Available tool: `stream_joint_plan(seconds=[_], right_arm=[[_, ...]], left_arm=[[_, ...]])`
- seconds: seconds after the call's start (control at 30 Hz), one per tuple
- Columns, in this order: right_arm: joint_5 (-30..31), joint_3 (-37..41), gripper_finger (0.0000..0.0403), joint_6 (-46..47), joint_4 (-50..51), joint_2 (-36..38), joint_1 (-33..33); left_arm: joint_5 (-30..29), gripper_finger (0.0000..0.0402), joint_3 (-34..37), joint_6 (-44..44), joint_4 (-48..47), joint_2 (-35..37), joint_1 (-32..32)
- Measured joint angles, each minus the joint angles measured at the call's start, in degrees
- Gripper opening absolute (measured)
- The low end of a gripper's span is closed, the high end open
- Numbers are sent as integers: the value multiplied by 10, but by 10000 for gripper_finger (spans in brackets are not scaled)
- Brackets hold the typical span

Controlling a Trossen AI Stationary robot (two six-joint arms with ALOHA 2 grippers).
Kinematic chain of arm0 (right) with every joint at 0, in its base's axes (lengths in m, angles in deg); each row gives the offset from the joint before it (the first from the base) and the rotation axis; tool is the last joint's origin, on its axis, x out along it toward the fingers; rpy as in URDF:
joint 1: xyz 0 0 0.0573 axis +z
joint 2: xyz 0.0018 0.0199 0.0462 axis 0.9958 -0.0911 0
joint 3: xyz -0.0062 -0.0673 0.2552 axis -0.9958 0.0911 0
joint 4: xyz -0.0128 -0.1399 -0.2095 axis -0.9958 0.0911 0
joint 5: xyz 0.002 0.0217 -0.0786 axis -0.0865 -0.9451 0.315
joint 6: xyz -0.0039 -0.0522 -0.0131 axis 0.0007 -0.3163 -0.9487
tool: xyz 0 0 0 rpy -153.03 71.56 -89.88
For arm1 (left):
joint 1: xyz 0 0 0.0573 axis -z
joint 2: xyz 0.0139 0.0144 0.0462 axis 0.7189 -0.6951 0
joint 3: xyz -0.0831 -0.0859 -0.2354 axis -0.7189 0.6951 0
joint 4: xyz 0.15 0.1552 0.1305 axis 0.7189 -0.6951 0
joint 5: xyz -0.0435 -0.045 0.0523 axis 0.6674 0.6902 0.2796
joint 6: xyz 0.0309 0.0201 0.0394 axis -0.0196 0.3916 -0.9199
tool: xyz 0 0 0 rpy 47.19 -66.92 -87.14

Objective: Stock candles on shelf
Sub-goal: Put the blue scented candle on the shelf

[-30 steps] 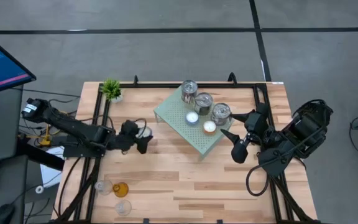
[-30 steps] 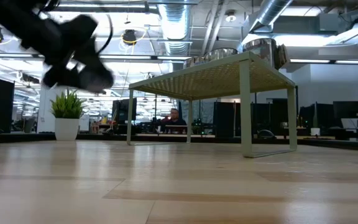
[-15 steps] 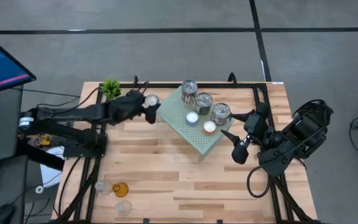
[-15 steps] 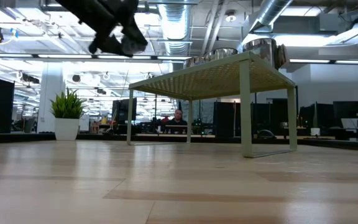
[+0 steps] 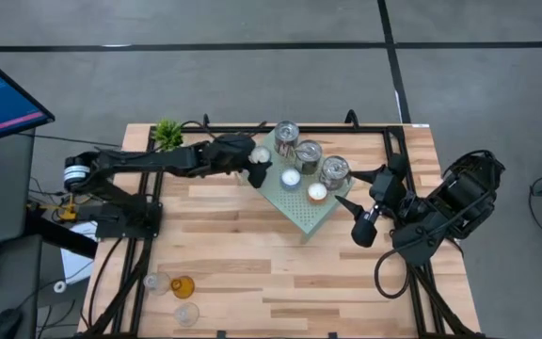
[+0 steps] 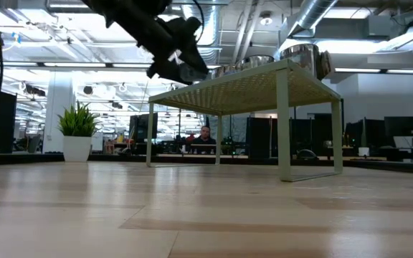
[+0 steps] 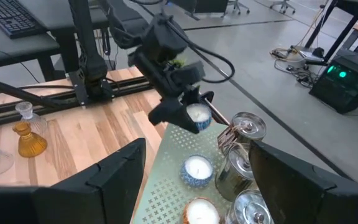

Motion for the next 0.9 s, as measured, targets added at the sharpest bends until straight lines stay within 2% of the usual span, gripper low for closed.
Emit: stream_joint_plan(seconds=[0.23, 0.9], right_arm=[[0, 0, 276, 0, 0, 0, 0], [0, 0, 276, 0, -2, 0, 0]], left_arm=[[23, 292, -6, -6, 5, -31, -7], [23, 292, -7, -5, 19, -55, -12]])
